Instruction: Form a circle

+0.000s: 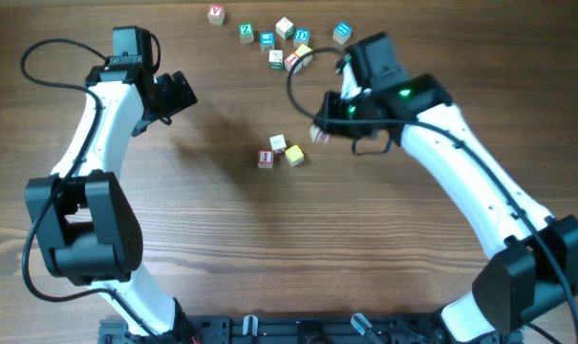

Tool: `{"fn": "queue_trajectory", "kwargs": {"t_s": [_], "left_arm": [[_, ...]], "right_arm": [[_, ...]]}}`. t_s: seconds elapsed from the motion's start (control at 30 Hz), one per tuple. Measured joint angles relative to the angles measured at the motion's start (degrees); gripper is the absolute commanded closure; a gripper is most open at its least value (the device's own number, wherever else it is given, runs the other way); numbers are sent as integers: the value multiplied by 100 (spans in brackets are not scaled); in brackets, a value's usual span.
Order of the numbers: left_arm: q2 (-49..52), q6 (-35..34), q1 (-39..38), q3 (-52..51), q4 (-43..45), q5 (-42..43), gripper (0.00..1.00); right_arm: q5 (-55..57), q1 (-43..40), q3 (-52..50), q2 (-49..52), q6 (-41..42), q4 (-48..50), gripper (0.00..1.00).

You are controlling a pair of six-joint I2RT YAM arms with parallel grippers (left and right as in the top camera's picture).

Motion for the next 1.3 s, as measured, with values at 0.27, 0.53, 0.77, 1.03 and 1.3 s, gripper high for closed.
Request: {"fn": "queue_trajectory", "kwargs": {"t_s": [0.27, 0.53, 0.77, 1.03, 1.3], "left_arm": [[0, 0, 0, 0, 0, 2, 0], [0, 0, 0, 0, 0, 0, 0], [0, 0, 0, 0, 0, 0, 0], [0, 0, 0, 0, 0, 0, 0], [0, 0, 0, 0, 0, 0, 0]], "right_arm": [[769, 1469, 0, 367, 1108, -44, 87], [1967, 2124, 0, 911, 2282, -17, 87], [2127, 2124, -2, 1740, 2695, 129, 84], [2144, 2124, 2, 1974, 2664, 474, 75], [2149, 2124, 2, 2031, 2603, 632, 46]]}}
